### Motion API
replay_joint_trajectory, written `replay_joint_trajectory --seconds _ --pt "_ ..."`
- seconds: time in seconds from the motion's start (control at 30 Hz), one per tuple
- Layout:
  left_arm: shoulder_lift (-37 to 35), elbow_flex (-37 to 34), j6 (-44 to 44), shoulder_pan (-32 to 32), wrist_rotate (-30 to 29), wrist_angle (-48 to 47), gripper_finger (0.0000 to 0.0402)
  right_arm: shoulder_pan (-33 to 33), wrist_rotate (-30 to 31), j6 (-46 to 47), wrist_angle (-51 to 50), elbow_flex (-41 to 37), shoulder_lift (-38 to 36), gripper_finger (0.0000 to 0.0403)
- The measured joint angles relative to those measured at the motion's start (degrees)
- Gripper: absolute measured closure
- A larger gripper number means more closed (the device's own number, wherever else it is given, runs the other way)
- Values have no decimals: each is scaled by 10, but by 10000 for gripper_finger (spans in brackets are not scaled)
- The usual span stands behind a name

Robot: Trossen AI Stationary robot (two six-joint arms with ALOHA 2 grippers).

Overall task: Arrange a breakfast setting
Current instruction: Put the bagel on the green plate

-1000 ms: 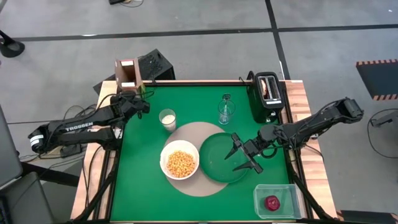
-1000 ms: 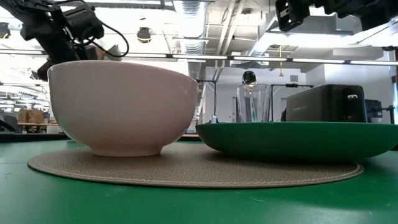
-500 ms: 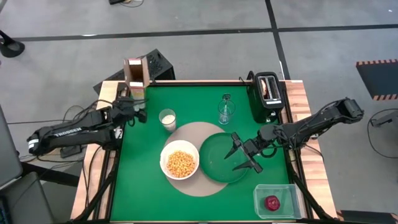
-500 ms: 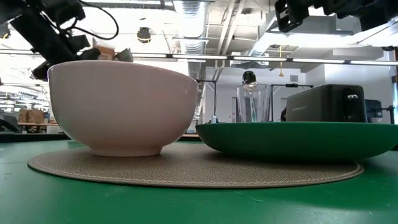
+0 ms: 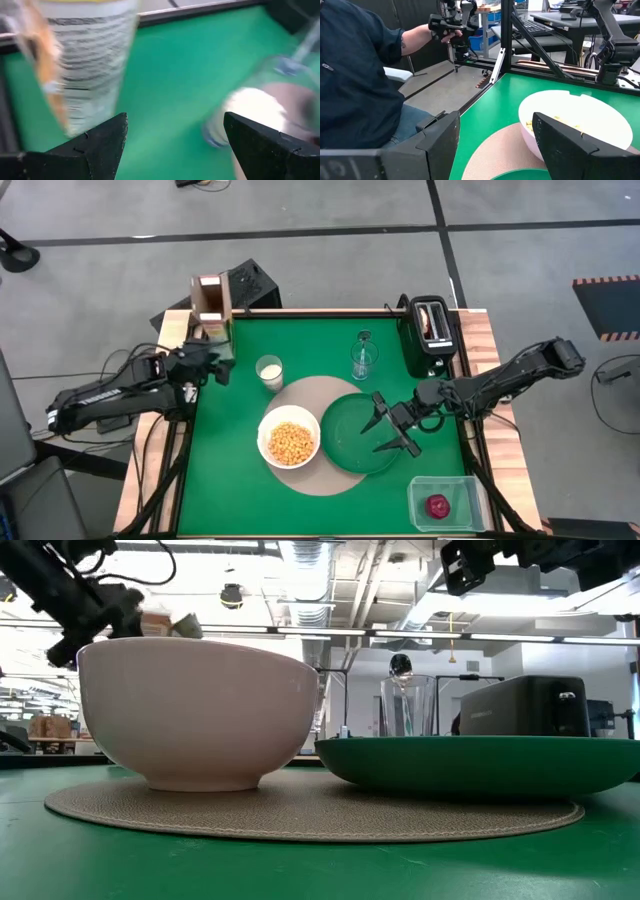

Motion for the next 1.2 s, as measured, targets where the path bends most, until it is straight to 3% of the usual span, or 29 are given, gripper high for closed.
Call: replay_joint_trajectory --seconds 0.27,0.47,0.7,0.87,1.2 --pt "1 17 34 -26 123 87 85 0 0 12 -4 0 0 127" --pt "4 12 47 -70 177 169 86 0 0 37 -3 0 0 127" --pt "30 12 50 -164 177 253 86 0 12 62 0 0 0 127" --pt "65 12 49 -245 142 303 86 10 40 68 -5 0 -1 127" --pt "159 12 34 -408 39 403 86 47 90 81 -203 92 -5 127"
